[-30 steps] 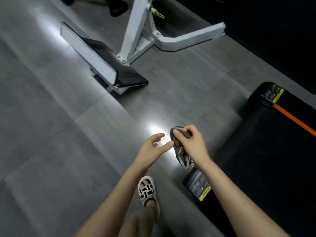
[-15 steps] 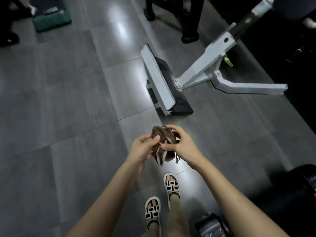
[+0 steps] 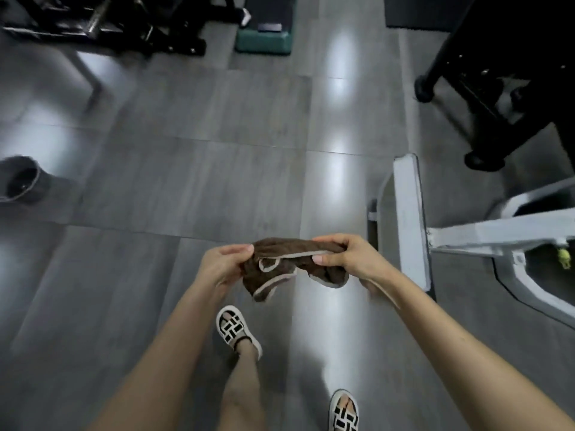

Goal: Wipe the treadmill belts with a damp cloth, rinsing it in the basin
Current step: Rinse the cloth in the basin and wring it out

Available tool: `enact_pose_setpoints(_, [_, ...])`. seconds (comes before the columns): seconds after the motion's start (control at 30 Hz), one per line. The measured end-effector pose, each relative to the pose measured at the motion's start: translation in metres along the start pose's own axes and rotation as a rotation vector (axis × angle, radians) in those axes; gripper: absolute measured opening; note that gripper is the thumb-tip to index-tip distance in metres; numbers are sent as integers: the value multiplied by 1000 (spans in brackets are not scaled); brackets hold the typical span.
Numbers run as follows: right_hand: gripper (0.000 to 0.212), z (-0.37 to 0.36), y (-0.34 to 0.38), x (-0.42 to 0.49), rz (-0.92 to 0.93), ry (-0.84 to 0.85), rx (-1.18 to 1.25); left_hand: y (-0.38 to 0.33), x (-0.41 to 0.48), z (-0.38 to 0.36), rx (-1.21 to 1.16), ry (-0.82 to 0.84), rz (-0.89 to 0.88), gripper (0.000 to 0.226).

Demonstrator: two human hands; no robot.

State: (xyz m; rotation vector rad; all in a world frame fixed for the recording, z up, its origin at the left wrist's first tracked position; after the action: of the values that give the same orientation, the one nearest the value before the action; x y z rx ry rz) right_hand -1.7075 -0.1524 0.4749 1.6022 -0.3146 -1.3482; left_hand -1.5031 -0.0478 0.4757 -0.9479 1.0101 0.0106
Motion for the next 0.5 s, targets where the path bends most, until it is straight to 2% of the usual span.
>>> enact_pose_setpoints(0.07, [43, -48, 33, 38, 0, 45, -64, -42, 39, 48, 128, -98, -198, 4])
enact_pose_setpoints(0.13, [52, -100, 63, 75, 13, 69, -179, -88, 72, 88, 323, -167, -426, 10])
enact_pose_setpoints(0.27, [71, -211, 111, 152, 118, 116, -529, -172, 118, 140, 756, -233, -826, 8])
enact_pose_setpoints(0.37, [79, -290, 161, 194, 242, 110, -626, -225, 159, 176, 828, -293, -924, 3])
enact_pose_setpoints(0.5, [86, -388, 234, 246, 346, 237, -566, -285, 227, 231, 847, -349, -877, 7])
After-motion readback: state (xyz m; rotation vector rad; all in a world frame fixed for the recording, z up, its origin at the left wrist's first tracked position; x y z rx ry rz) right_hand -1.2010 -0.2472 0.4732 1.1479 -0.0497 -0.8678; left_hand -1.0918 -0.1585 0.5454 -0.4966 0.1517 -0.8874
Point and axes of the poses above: each hand's wrist, its own x-axis towards the middle knuckle, its own z-axis out of the back of the hand, y = z × x, the point moved 6 cm from there along x, towards the middle knuckle, and after that the axes turned 11 degrees about -y, right-handed, at the moved point
